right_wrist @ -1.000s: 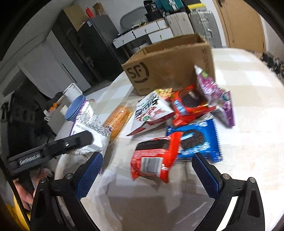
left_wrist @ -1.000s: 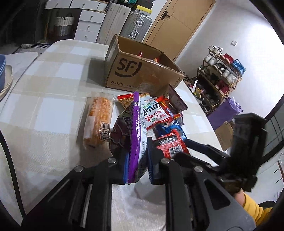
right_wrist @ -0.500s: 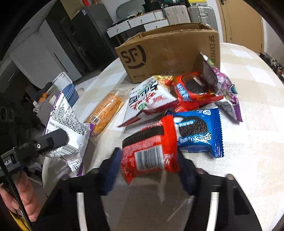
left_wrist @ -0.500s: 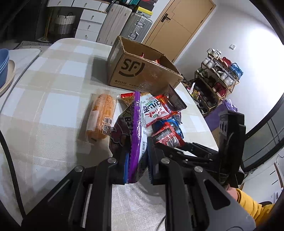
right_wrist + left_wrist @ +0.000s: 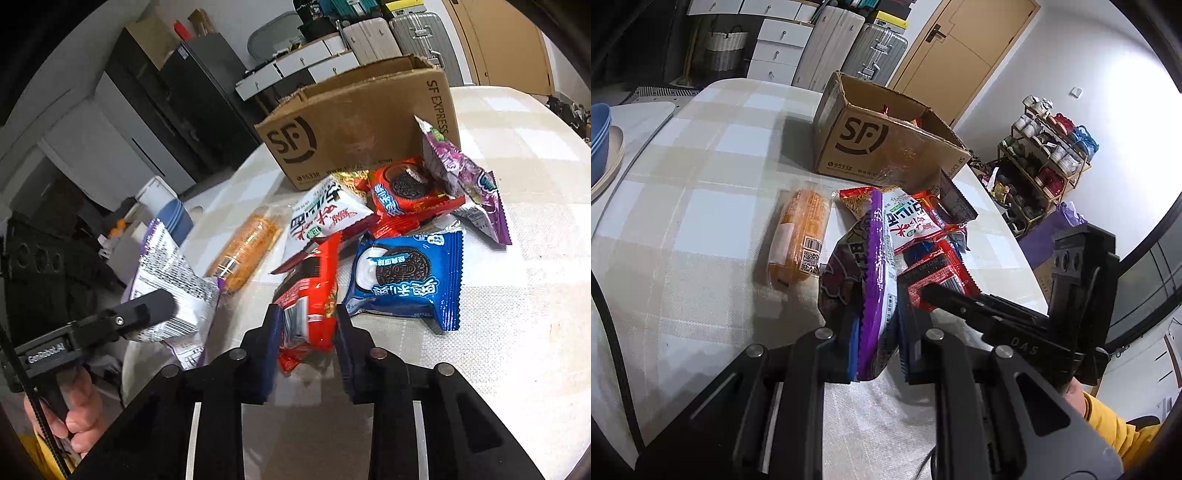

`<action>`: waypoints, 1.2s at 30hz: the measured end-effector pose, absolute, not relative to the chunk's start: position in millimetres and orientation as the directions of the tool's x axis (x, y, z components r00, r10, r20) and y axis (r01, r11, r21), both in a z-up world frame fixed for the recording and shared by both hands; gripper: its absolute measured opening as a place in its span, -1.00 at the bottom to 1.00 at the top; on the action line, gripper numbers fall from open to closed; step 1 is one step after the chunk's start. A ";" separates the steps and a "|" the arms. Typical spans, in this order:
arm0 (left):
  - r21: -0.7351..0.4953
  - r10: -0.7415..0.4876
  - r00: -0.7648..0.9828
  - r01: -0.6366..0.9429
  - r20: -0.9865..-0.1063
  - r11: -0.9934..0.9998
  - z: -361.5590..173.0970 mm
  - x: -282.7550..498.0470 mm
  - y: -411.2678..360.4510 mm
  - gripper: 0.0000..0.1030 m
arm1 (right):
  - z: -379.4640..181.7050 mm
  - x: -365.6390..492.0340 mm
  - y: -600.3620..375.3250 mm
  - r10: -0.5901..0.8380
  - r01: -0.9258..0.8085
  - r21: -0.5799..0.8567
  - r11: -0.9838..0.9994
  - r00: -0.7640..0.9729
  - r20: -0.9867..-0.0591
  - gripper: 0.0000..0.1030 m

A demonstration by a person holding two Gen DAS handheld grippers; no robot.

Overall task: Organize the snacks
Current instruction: 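Grasp the red wafer pack with the right tool and lift it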

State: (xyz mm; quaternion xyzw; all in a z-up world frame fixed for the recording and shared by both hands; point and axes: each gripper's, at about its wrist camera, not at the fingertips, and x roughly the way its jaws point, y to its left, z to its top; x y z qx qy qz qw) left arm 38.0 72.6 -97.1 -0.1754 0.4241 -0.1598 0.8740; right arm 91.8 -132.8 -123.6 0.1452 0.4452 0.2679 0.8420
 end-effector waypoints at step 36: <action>-0.396 -0.415 0.617 0.177 -0.669 0.901 -60.6 14.2 56.5 -0.74 | -63.4 47.0 -182.2 0.679 -0.371 0.587 0.720 0.554 -0.483 -0.56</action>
